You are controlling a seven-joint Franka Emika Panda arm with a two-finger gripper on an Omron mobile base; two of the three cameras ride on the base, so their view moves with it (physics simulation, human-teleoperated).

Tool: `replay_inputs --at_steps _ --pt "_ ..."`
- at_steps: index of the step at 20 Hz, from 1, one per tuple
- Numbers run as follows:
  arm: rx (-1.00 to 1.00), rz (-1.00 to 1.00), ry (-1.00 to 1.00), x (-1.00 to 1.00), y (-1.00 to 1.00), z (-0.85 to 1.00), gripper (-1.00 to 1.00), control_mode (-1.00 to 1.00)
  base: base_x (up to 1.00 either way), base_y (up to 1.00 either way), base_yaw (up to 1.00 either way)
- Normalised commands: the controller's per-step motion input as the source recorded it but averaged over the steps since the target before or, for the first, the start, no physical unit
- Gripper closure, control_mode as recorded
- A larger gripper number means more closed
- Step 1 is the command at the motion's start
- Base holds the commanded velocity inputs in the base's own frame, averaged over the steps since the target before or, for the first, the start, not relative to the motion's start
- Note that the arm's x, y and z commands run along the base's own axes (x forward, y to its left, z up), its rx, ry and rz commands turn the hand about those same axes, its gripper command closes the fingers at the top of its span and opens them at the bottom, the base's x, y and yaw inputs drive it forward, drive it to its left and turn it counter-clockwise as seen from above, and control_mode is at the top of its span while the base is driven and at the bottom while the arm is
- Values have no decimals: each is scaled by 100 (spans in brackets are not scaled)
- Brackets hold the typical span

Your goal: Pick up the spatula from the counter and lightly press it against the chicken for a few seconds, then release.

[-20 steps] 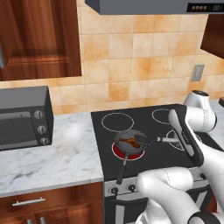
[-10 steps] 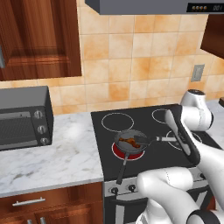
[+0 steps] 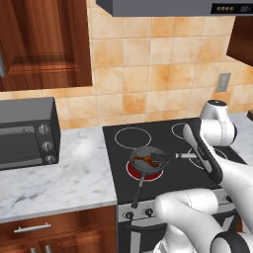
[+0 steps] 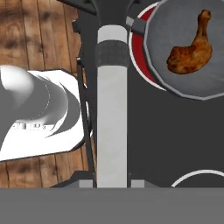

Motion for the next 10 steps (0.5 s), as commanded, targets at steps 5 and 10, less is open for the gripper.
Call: replay_inputs --at_steps 5,10 --pt "0 0 1 20 -5 0 100 -100 0 0 0" --pt "-1 0 3 17 -15 0 100 -100 0 0 0"
